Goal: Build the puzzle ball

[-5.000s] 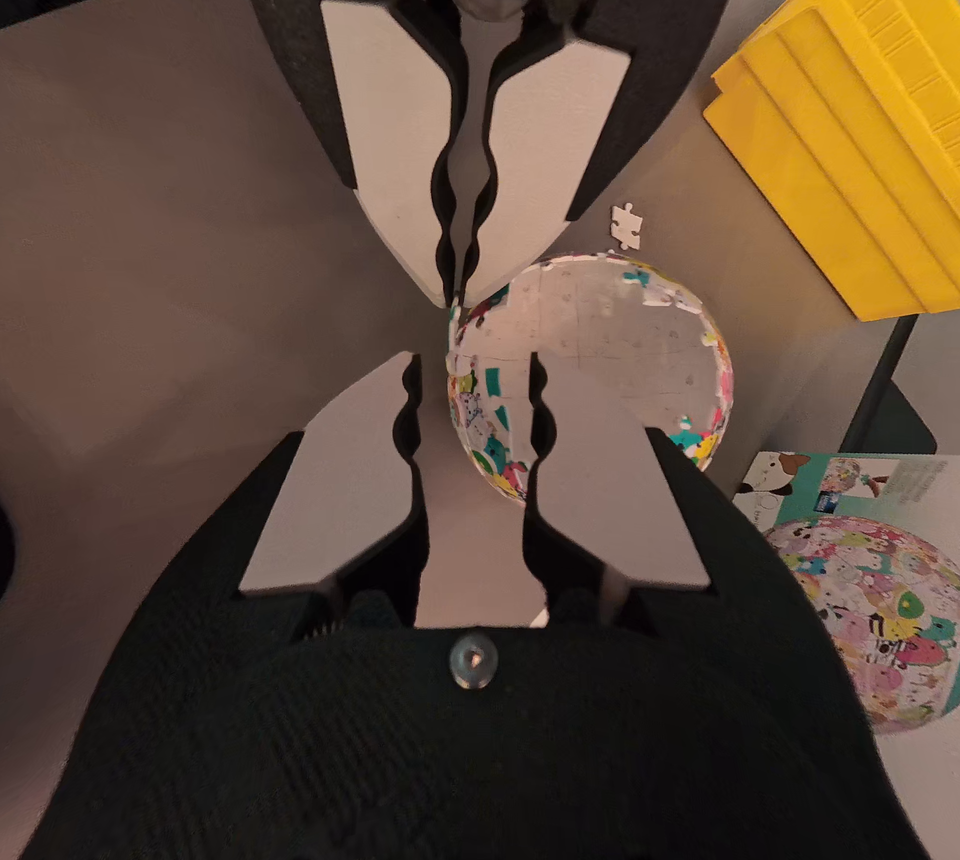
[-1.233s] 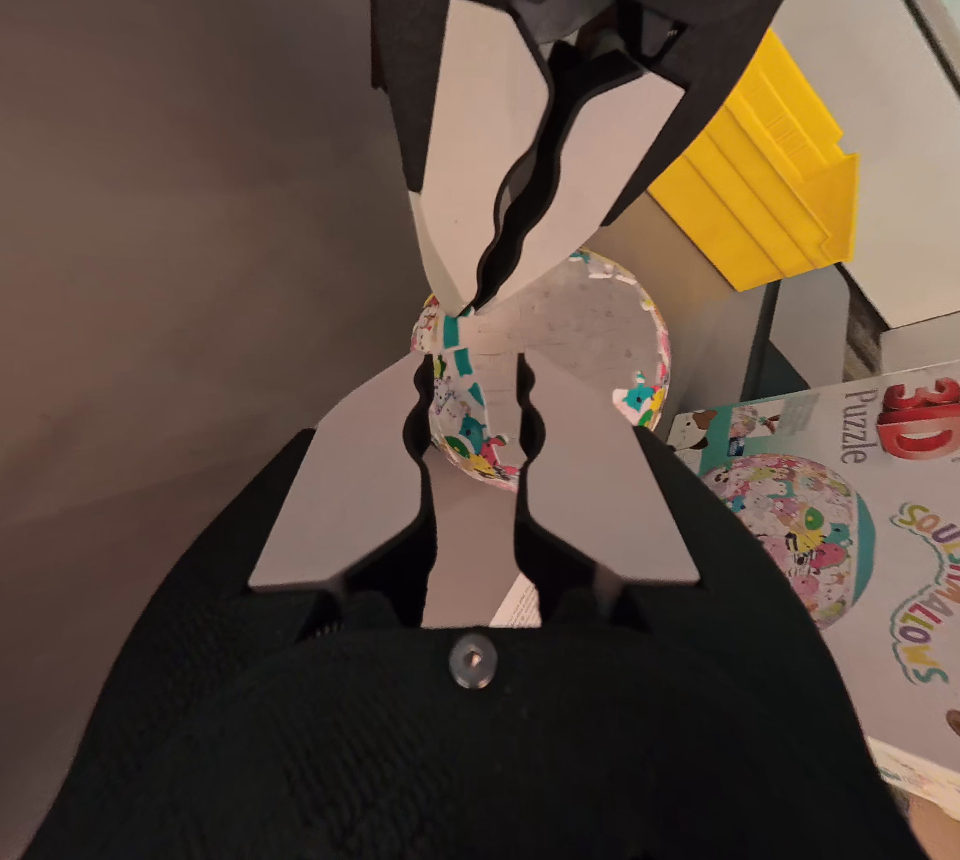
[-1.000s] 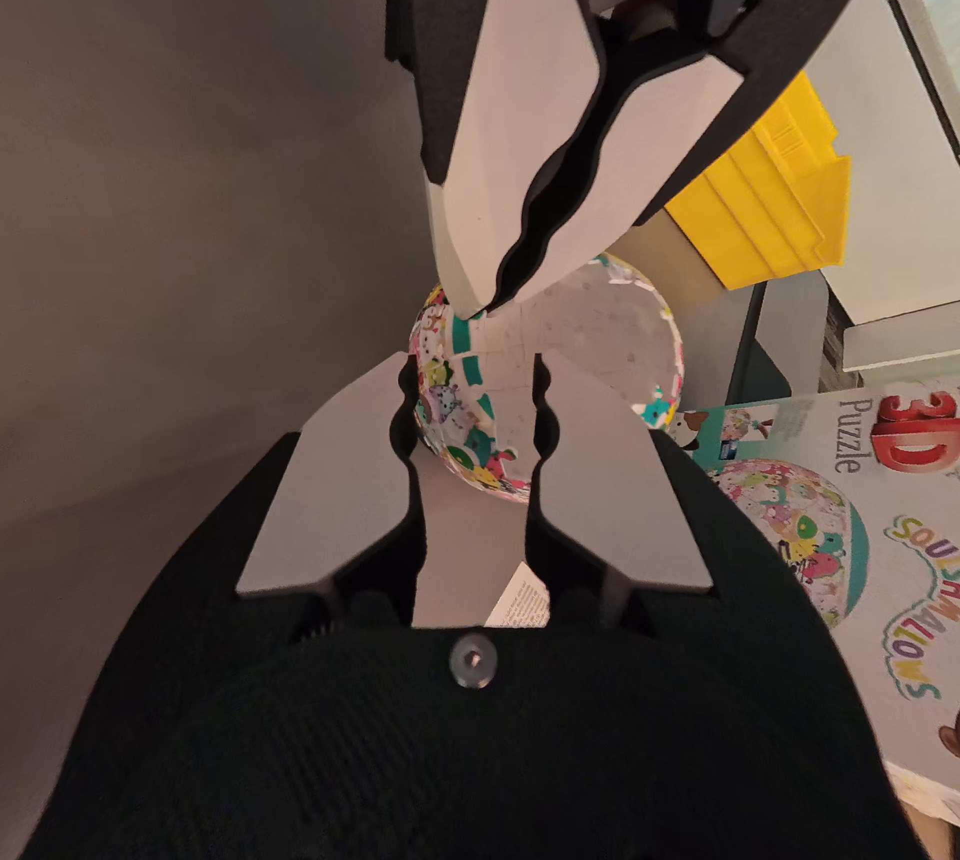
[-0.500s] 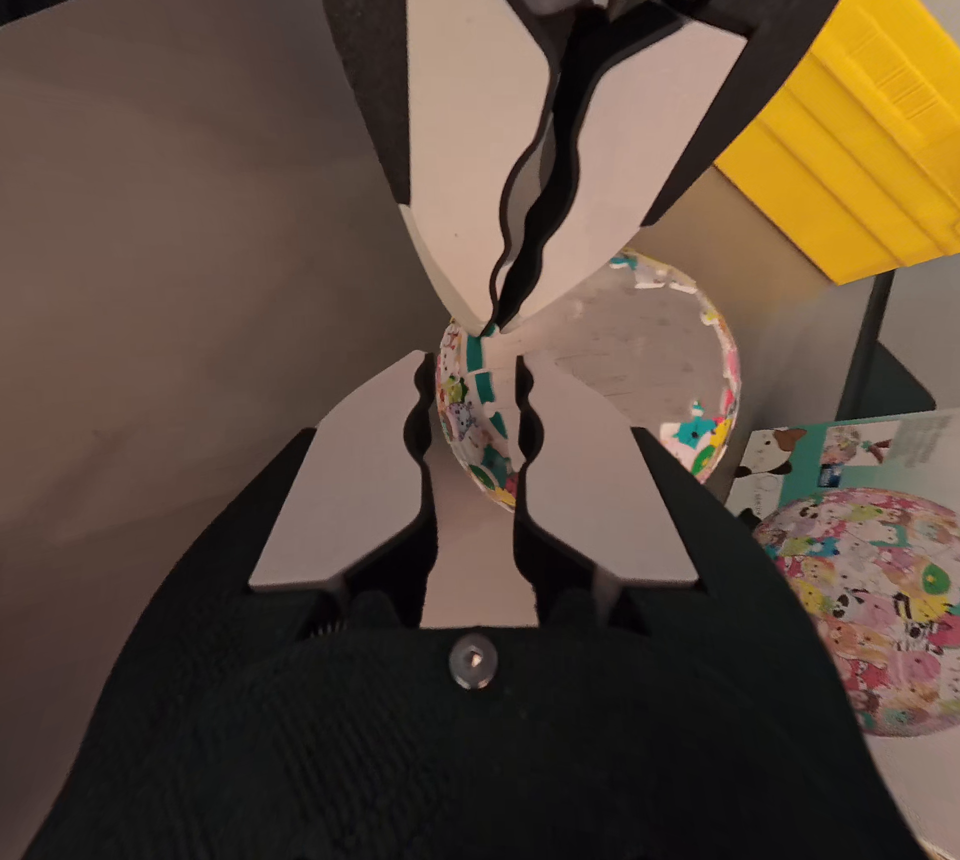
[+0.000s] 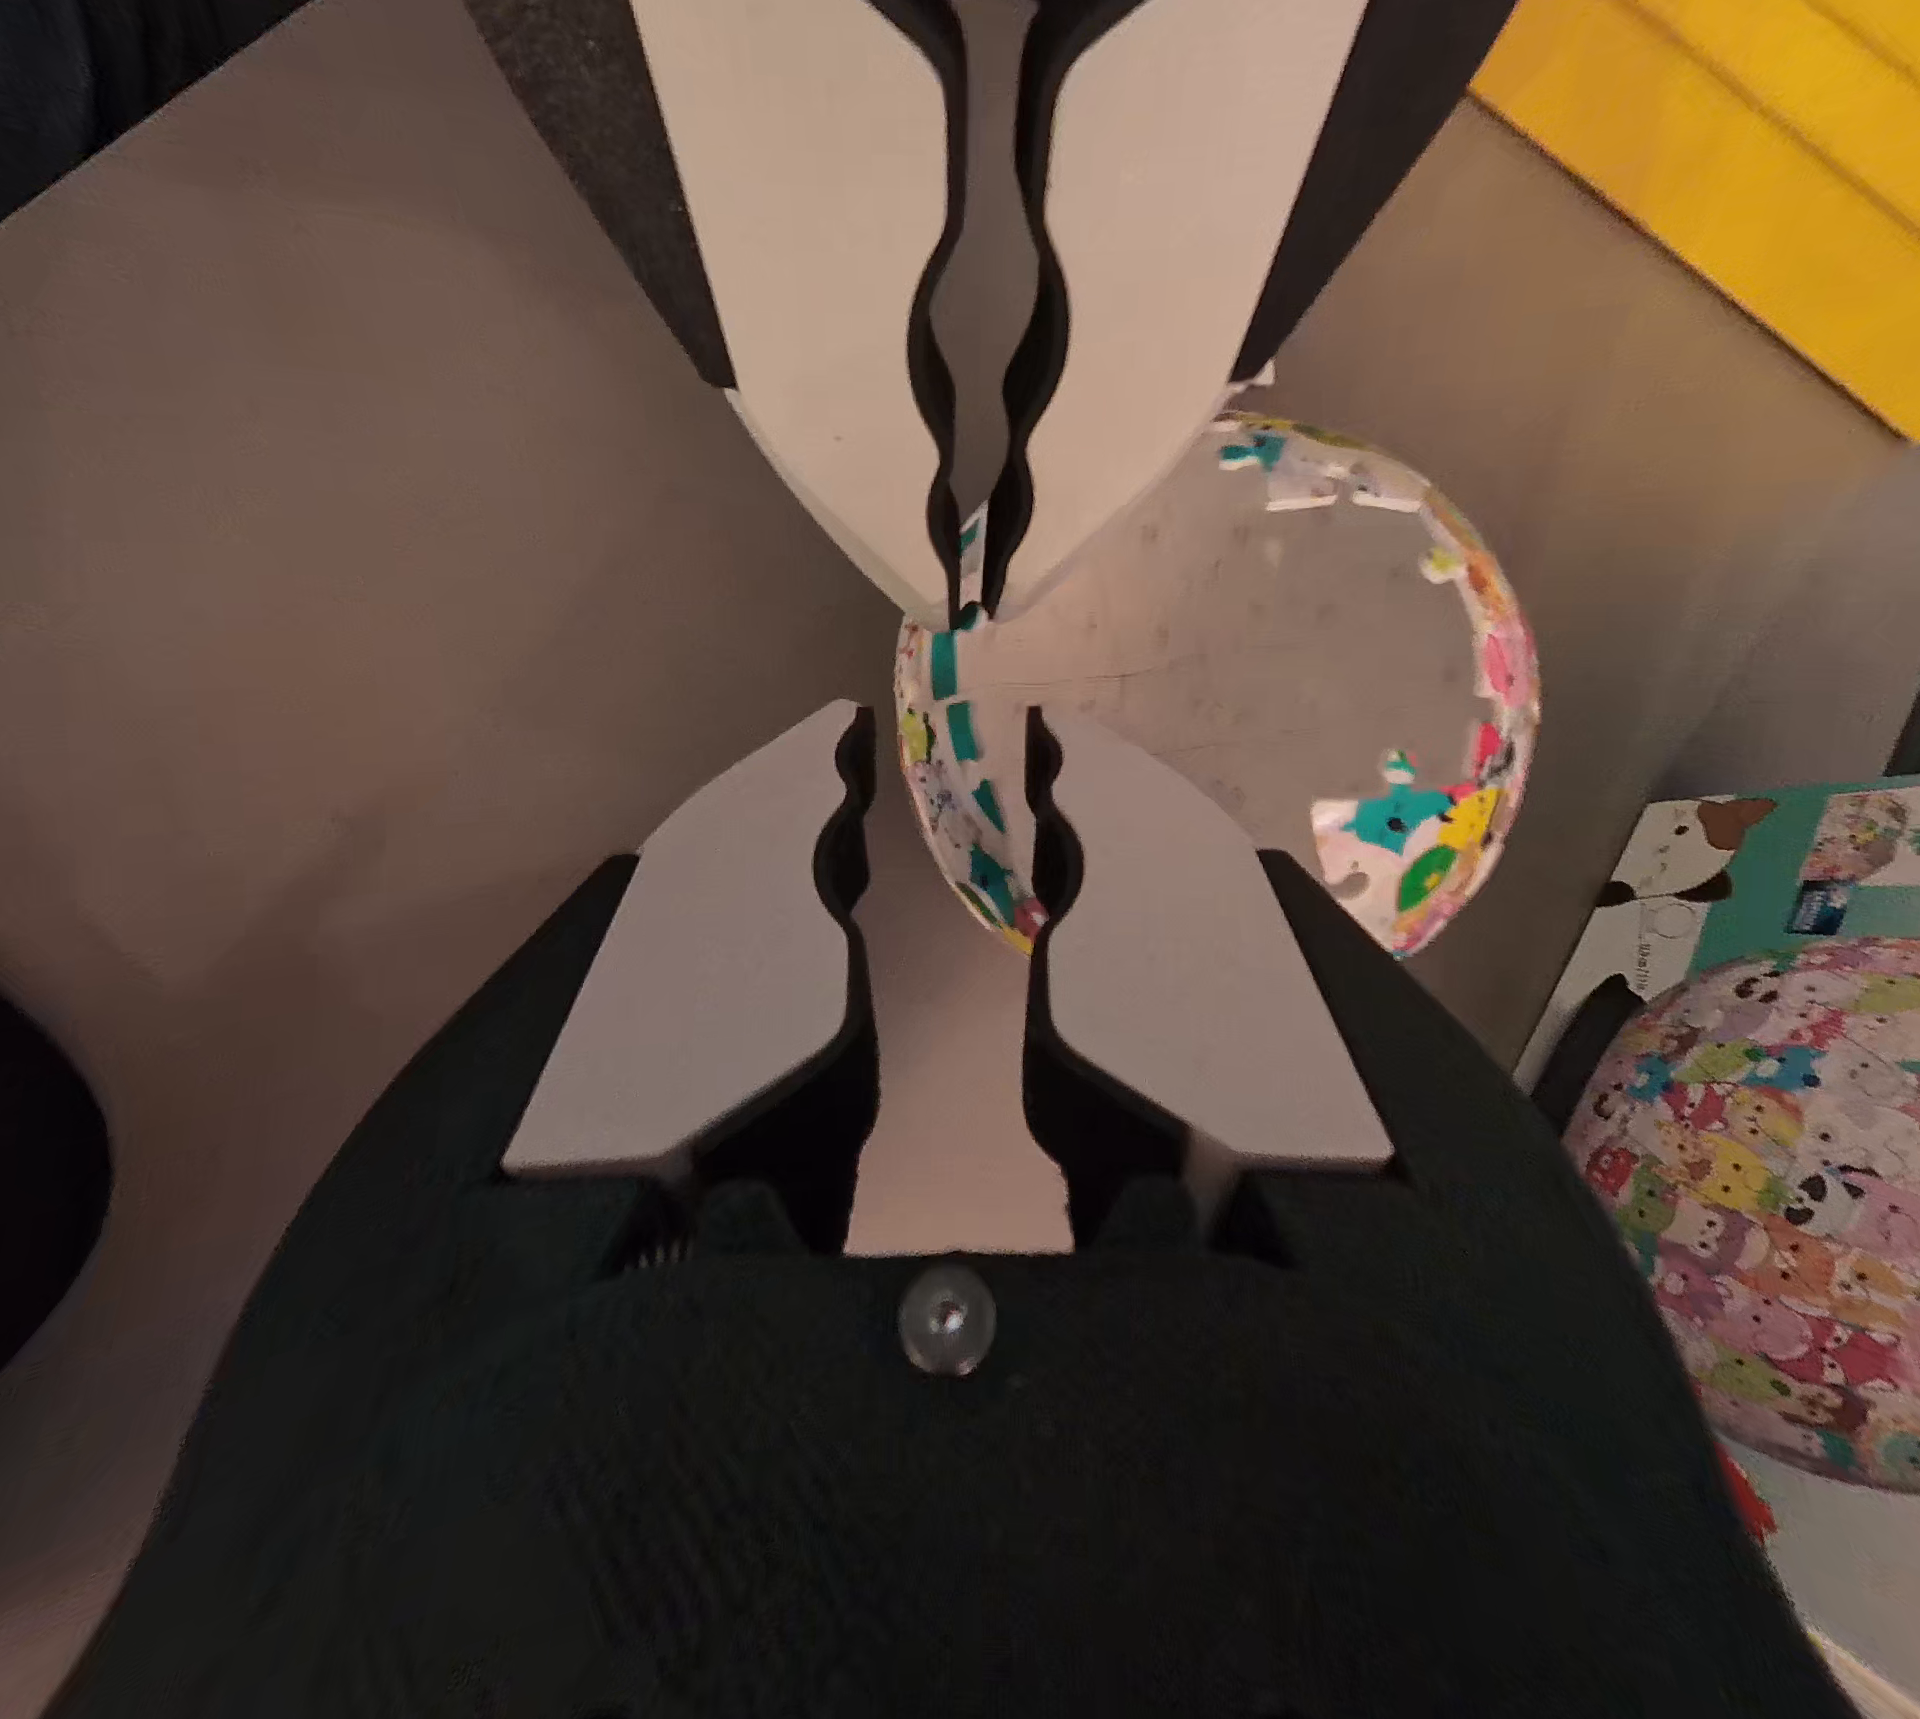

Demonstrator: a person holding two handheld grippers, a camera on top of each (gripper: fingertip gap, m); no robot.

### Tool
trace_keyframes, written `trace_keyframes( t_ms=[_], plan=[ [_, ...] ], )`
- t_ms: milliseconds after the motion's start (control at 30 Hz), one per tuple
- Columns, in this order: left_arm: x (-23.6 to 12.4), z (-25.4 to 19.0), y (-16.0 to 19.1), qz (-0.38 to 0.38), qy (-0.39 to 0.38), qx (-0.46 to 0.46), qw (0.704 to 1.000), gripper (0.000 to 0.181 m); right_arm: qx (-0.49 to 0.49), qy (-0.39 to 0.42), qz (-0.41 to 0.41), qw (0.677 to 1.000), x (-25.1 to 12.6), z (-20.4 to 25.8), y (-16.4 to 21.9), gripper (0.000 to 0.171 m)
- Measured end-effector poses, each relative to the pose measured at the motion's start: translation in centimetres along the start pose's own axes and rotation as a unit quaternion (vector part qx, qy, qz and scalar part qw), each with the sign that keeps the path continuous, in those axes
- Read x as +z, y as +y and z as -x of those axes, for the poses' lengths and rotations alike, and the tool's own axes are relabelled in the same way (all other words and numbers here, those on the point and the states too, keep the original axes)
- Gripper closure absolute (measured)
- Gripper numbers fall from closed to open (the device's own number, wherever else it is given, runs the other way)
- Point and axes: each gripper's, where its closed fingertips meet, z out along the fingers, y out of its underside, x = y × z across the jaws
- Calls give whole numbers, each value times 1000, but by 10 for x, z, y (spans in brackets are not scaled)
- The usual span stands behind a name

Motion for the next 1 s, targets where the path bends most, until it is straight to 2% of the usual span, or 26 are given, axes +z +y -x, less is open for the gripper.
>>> trace_keyframes(
  t_ms=[233, 767, 1000],
  plan=[
    [0, 1, 1, -10, 4, -9, 1000, 177, 1, -17, -12, 1000, -2, -4, -9, 143],
    [0, 3, 0, -12, 1, -7, 1000, 177, 16, -60, 0, 998, 5, -5, -3, 141],
    [1, 3, -1, -12, -2, -2, 1000, 177, -7, -61, -7, 998, 12, -3, -2, 146]
  ],
)
